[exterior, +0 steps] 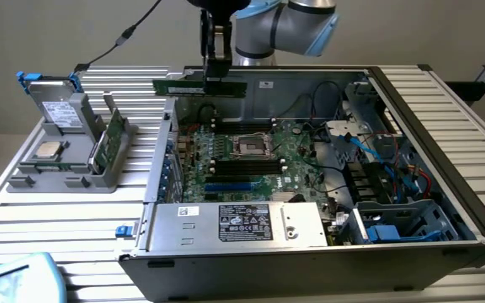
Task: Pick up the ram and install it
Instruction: 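Pick up the ram and move it above insertion slot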
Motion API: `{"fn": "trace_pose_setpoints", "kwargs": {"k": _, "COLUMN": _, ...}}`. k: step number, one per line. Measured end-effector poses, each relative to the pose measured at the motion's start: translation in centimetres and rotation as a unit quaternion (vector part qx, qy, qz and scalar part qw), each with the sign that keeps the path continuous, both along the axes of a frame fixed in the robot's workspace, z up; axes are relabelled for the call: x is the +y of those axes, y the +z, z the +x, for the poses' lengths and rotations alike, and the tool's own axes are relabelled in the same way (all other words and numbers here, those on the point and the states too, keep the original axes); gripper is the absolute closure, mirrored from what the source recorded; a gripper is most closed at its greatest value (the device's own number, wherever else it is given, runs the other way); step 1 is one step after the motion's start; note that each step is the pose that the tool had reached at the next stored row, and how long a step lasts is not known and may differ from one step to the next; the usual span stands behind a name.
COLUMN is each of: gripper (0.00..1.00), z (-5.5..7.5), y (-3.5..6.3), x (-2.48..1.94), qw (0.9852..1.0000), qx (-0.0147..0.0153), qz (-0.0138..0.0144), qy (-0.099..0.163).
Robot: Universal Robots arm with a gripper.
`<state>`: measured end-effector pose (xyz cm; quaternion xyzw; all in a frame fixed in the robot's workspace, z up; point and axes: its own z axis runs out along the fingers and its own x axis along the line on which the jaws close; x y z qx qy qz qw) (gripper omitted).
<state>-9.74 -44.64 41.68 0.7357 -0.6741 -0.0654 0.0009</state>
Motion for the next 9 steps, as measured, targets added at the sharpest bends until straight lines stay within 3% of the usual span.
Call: {"fn": "trace_pose_setpoints", "kwargs": {"k": 9, "gripper": 0.86, "z": 4.1, "y": -0.69, "x": 0.0, "qw": 1.0, "qx": 0.0, "qz": 0.0, "qy": 0.0}}
